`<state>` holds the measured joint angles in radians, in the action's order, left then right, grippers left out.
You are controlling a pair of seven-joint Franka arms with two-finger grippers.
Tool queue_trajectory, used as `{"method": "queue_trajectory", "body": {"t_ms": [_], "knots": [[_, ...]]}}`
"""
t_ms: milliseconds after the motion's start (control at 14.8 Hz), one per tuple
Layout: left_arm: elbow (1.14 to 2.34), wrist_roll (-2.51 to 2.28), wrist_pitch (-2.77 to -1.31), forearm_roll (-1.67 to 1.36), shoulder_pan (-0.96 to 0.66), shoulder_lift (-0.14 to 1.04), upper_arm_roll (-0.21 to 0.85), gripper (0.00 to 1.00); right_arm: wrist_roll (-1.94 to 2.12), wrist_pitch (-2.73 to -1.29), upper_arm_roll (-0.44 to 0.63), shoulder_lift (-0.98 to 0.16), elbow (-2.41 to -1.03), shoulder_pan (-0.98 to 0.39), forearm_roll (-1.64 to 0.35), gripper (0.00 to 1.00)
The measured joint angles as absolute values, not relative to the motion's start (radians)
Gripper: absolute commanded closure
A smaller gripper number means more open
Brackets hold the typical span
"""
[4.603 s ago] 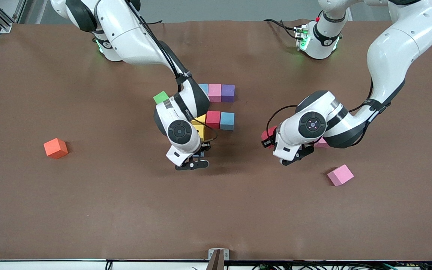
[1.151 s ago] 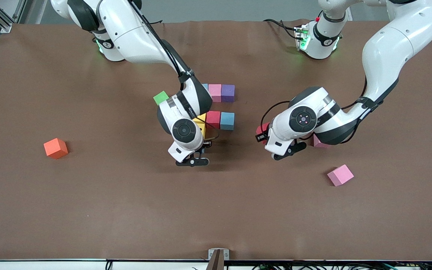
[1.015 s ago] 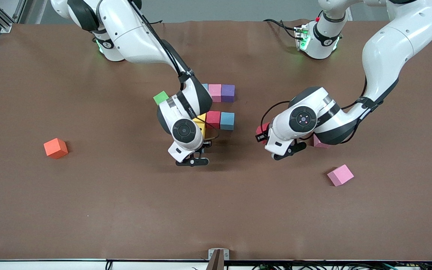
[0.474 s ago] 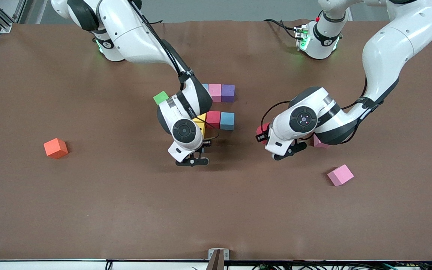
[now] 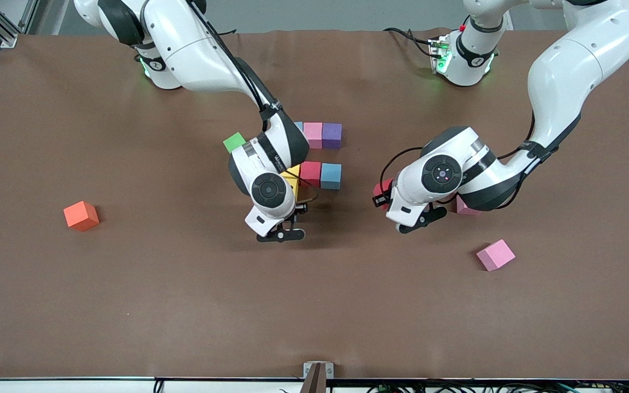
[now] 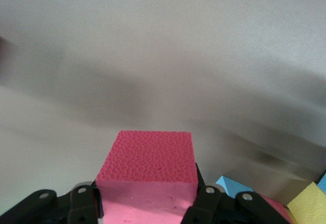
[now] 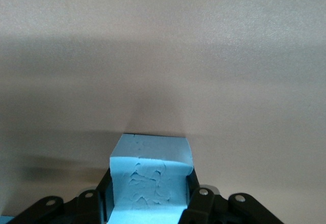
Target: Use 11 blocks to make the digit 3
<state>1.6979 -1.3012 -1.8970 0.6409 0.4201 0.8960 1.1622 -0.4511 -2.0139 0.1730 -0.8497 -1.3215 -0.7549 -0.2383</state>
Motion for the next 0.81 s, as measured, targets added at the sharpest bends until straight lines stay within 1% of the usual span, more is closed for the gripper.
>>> {"method": "queue_trajectory", "body": {"t_ms": [135, 203, 271, 338, 812], "knots": [[1.698, -1.301, -1.896, 0.641, 0.42, 0.896, 1.162, 0.78, -0.451, -2.031, 0.175, -0.85, -1.324, -0.755, -0.234, 0.61], [1.698, -1.301, -1.896, 0.641, 0.42, 0.896, 1.162, 0.78, -0.451, -2.034, 0.175, -0.85, -1.324, -0.755, -0.234, 0.54], [1.698, -1.301, -1.896, 0.641, 0.42, 0.896, 1.162, 0.78, -0.45, -2.035, 0.176, -0.85, -1.324, -0.755, -0.234, 0.42], [1.698, -1.301, -1.895, 0.641, 0.42, 0.896, 1.162, 0.78, -0.45, -2.036, 0.176, -0.85, -1.324, -0.755, -0.234, 0.01], [1.698, -1.302, -1.895, 0.641, 0.42, 0.896, 1.162, 0.78, -0.448, -2.041, 0.178, -0.85, -1.33, -0.755, -0.23, 0.0]]}}
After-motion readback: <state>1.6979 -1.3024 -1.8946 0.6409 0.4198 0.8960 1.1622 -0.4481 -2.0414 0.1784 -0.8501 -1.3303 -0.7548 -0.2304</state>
